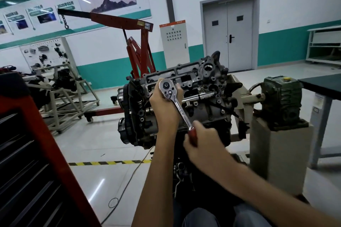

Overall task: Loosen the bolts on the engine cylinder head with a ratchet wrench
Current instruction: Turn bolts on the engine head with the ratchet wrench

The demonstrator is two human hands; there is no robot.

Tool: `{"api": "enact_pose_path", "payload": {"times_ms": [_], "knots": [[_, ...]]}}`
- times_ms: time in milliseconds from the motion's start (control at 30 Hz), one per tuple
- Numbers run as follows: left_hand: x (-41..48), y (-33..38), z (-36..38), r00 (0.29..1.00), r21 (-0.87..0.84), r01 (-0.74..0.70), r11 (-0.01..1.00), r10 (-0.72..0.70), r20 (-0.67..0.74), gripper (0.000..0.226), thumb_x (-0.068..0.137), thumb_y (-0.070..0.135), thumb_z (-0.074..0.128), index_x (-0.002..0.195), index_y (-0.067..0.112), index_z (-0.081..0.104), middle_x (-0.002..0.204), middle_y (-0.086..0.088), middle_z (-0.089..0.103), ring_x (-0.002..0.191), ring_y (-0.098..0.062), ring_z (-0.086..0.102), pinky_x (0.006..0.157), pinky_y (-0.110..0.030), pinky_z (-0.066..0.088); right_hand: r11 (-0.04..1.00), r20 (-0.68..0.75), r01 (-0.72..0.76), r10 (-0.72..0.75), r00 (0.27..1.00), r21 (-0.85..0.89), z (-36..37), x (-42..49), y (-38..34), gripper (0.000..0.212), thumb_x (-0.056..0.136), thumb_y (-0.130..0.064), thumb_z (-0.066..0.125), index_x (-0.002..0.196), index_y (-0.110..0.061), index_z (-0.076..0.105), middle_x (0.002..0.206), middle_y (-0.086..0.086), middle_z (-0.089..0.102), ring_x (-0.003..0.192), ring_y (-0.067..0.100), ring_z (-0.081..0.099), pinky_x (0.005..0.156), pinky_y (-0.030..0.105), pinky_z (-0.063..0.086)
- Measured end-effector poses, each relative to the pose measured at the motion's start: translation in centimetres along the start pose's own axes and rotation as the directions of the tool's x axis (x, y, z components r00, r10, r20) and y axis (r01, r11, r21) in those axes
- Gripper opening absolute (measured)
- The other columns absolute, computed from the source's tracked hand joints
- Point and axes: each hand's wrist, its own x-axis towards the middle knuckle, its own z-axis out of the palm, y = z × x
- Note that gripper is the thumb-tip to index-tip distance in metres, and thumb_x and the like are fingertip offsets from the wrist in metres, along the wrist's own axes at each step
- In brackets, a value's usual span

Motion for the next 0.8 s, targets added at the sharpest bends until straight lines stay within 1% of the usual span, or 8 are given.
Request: {"api": "enact_pose_path", "payload": {"times_ms": [100, 200, 300, 433, 500, 600, 733, 800], "knots": [[0.1, -0.4, 0.0, 0.998, -0.018, 0.05, 0.999, -0.049, 0.032, 0.042, 0.086, -0.002, 0.061, 0.067, 0.031, 0.043, 0.055, 0.022, 0.049, 0.053, 0.003, 0.043, 0.057, -0.009, 0.038, 0.995, -0.003, -0.031, 0.031, 1.0, 0.099, 2.5, -0.6, -0.5, 0.027, 0.083, -0.015, 0.057, 0.07, -0.021, 0.034, 0.055, -0.004, 0.039, 0.038, 0.008, 0.04, 0.038, 0.01, 0.027], [0.8, -0.5, -0.6, 0.986, -0.086, 0.147, 0.985, -0.139, 0.091, 0.043, 0.085, -0.01, 0.057, 0.062, 0.026, 0.047, 0.052, 0.023, 0.052, 0.052, 0.006, 0.047, 0.06, -0.009, 0.043, 0.996, 0.073, 0.055, -0.05, 0.996, -0.073, -1.1, 0.8, 1.2, 0.022, 0.082, -0.017, 0.055, 0.072, -0.021, 0.035, 0.056, -0.002, 0.045, 0.041, 0.007, 0.042, 0.042, 0.016, 0.033], [1.1, 0.0, -0.8, 0.982, 0.018, 0.071, 0.997, -0.073, 0.174, 0.041, 0.08, -0.013, 0.056, 0.056, 0.018, 0.044, 0.051, 0.016, 0.043, 0.052, 0.002, 0.035, 0.056, -0.013, 0.035, 0.899, 0.202, 0.207, -0.137, 0.97, -0.387, -7.4, 4.1, 2.4, 0.02, 0.084, -0.018, 0.056, 0.077, -0.021, 0.038, 0.058, -0.006, 0.049, 0.046, 0.007, 0.051, 0.043, 0.018, 0.041], [1.1, 0.3, -1.1, 0.979, 0.039, 0.051, 0.998, -0.057, 0.196, 0.044, 0.077, -0.01, 0.059, 0.055, 0.024, 0.041, 0.051, 0.015, 0.04, 0.051, 0.001, 0.031, 0.051, -0.013, 0.029, 0.717, 0.095, 0.247, -0.246, 0.965, -0.652, -10.9, 7.2, 1.6, 0.021, 0.083, -0.028, 0.057, 0.08, -0.021, 0.037, 0.065, -0.003, 0.049, 0.06, 0.019, 0.052, 0.059, 0.032, 0.042], [0.9, 0.2, -1.3, 0.983, 0.025, 0.032, 0.999, -0.036, 0.178, 0.049, 0.078, -0.009, 0.059, 0.056, 0.032, 0.044, 0.052, 0.017, 0.045, 0.052, 0.002, 0.036, 0.053, -0.01, 0.031, 0.772, 0.087, 0.206, -0.193, 0.977, -0.601, -9.4, 5.8, 1.6, 0.017, 0.085, -0.027, 0.054, 0.081, -0.021, 0.039, 0.064, -0.005, 0.049, 0.06, 0.015, 0.055, 0.059, 0.027, 0.047], [0.2, 0.2, -1.1, 0.994, 0.013, -0.019, 1.0, 0.018, 0.109, 0.048, 0.079, -0.005, 0.061, 0.061, 0.037, 0.047, 0.059, 0.019, 0.048, 0.059, 0.001, 0.039, 0.059, -0.018, 0.038, 0.915, -0.002, 0.092, -0.101, 0.995, -0.393, -4.7, 1.8, 1.2, 0.02, 0.083, -0.024, 0.054, 0.077, -0.023, 0.035, 0.055, -0.009, 0.04, 0.048, 0.01, 0.046, 0.046, 0.015, 0.036], [-0.1, 0.3, -0.2, 0.999, 0.02, -0.037, 0.999, 0.036, 0.04, 0.045, 0.083, -0.004, 0.063, 0.068, 0.031, 0.041, 0.059, 0.015, 0.043, 0.057, 0.0, 0.037, 0.06, -0.012, 0.037, 0.998, -0.001, -0.031, 0.031, 1.0, 0.052, 2.0, -0.9, -1.0, 0.016, 0.082, -0.02, 0.056, 0.08, -0.016, 0.04, 0.061, 0.001, 0.047, 0.048, 0.016, 0.047, 0.047, 0.024, 0.038], [0.3, -0.1, -0.7, 0.998, -0.024, 0.046, 0.999, -0.045, 0.039, 0.041, 0.086, -0.006, 0.059, 0.066, 0.025, 0.041, 0.057, 0.013, 0.044, 0.055, 0.0, 0.039, 0.059, -0.011, 0.039, 0.998, 0.004, -0.01, 0.01, 1.0, 0.06, 2.5, -0.8, -1.3, 0.015, 0.082, -0.019, 0.056, 0.082, -0.015, 0.041, 0.061, 0.0, 0.047, 0.048, 0.014, 0.046, 0.048, 0.024, 0.038]]}}
